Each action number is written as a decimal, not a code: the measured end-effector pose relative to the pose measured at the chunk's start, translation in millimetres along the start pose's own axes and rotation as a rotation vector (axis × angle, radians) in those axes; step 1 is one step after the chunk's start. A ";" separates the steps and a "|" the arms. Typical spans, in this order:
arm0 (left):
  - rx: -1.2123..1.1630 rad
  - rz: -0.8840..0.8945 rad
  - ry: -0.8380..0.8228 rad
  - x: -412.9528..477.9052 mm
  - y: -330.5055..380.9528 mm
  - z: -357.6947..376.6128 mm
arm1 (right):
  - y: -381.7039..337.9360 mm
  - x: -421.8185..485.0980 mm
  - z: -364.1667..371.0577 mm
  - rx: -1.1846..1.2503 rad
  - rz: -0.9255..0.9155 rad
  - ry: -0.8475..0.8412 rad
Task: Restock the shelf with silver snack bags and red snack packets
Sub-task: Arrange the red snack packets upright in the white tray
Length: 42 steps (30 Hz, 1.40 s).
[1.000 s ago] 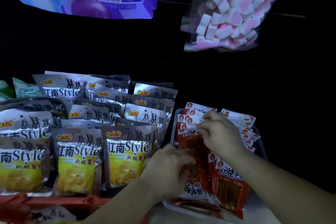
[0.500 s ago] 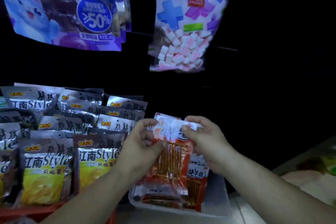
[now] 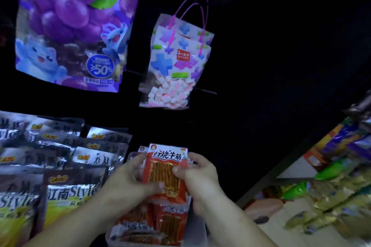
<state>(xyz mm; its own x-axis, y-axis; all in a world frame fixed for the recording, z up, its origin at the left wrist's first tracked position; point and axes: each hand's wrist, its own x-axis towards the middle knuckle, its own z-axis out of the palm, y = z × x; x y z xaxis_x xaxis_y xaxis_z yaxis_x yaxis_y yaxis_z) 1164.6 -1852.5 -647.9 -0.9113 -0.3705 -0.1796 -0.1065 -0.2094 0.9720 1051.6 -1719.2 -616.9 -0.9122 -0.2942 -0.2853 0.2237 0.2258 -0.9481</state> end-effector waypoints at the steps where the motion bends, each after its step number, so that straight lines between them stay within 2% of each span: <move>1: -0.011 -0.011 -0.020 -2.2 -0.5 -1.6 | -2.3 -3.3 0.3 0.027 -0.001 -0.004; 3: -0.049 -0.007 0.059 -5.3 -2.5 -2.8 | -2.1 -11.1 1.7 0.064 0.012 -0.059; 6: -0.066 0.023 0.183 -7.0 -6.8 -2.1 | 2.2 -15.4 3.1 -0.010 -0.020 -0.131; 10: 0.046 0.079 0.201 -7.0 -16.8 -2.7 | 1.9 -13.8 -0.6 -0.115 -0.109 -0.135; 15: 0.508 0.298 0.345 -18.5 -20.3 -7.2 | 11.6 -8.1 -3.9 -0.101 -0.143 -0.160; 17: 0.705 0.458 0.355 -24.7 -18.1 -6.1 | 11.4 -9.2 -5.2 -0.074 -0.157 -0.199; 19: 0.789 0.550 0.326 -26.9 -16.4 -1.0 | 6.0 -14.8 -3.9 -0.062 -0.174 -0.258; 20: 0.742 0.536 0.280 -28.7 -11.8 3.4 | 4.0 -17.3 -3.1 -0.051 -0.170 -0.291; 25: 0.183 0.311 0.108 -30.5 6.2 16.1 | -5.7 -27.2 -5.2 0.049 -0.070 -0.463; 26: 0.065 0.282 0.082 -30.7 9.6 15.9 | -7.0 -28.4 -6.3 0.031 -0.090 -0.452; 28: -0.103 0.223 0.069 -31.2 15.0 12.9 | -4.4 -27.2 -7.7 -0.105 -0.176 -0.316; 30: -0.137 0.206 0.089 -31.1 15.7 8.3 | 0.5 -25.9 -7.1 -0.209 -0.192 -0.260; 33: -0.085 0.211 0.123 -27.7 8.5 1.0 | 2.5 -27.8 -7.2 -0.119 -0.191 -0.347; 37: 0.046 0.192 0.305 -18.5 -9.7 -5.8 | 4.8 -25.7 -4.9 -0.178 -0.286 -0.277; 42: 0.075 0.265 0.313 -15.6 -17.3 -7.0 | 11.3 -19.7 -5.1 -0.266 -0.346 -0.155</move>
<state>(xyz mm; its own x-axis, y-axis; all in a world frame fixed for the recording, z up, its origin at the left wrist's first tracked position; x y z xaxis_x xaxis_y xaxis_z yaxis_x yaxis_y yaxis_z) 1183.5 -1849.4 -663.0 -0.7476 -0.6621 0.0520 0.0764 -0.0079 0.9970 1070.3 -1706.1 -621.3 -0.8508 -0.5255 0.0052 -0.1994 0.3137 -0.9284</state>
